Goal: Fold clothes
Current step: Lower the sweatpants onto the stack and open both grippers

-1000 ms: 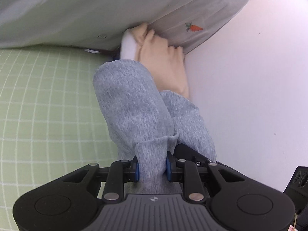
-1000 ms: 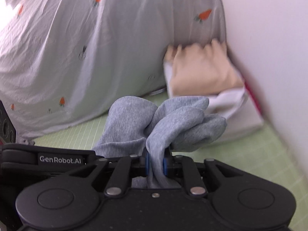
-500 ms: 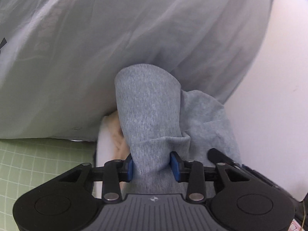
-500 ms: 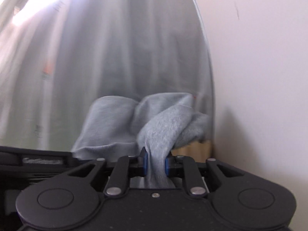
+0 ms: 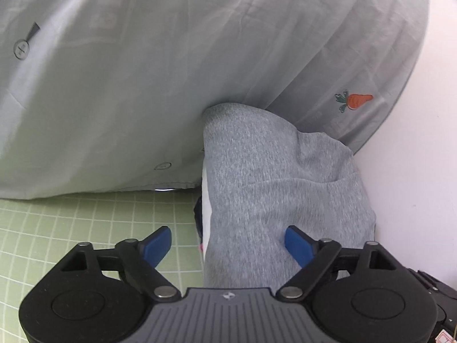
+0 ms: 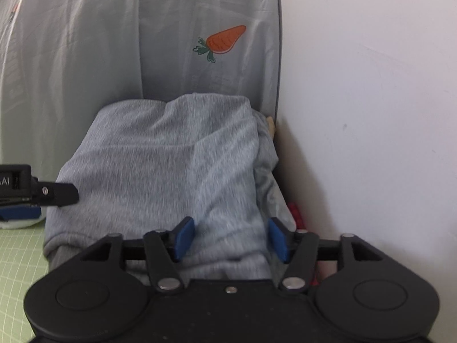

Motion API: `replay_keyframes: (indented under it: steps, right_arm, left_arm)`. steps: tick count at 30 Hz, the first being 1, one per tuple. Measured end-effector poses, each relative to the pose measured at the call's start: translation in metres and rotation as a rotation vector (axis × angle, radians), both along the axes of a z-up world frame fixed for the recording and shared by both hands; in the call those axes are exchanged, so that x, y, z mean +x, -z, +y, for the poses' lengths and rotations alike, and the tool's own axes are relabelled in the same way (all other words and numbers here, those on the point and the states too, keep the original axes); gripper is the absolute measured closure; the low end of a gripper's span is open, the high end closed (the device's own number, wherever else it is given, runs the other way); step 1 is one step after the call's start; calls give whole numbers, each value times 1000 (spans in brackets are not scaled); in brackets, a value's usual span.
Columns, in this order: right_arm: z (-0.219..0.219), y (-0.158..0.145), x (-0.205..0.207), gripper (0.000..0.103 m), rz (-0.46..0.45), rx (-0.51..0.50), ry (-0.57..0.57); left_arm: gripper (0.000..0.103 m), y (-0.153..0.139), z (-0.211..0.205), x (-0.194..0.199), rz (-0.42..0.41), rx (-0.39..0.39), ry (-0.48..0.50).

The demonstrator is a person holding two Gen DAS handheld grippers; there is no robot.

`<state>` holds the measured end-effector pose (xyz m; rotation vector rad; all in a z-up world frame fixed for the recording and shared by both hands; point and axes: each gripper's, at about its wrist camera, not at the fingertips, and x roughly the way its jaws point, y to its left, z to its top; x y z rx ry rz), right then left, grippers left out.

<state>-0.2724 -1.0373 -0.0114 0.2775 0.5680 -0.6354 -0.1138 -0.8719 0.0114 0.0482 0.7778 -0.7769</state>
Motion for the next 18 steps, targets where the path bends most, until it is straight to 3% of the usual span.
replay_keyframes:
  steps: [3,7,10,18]
  right_arm:
    - [15,-3,-16,20,26,-27,1]
    - [34,-10,-47,11,27,-24,13]
    - [54,-15,-72,4,12,-9,18]
    - [109,-16,-118,1,28,48,33]
  left_arm:
    - [10,-4,13,-15,-34,24,17]
    - [7,-9,33,-38,-65,59,43]
    - [5,-13,56,-64,-47,44,71]
    - [0,-10,103,-123,-70,68,157]
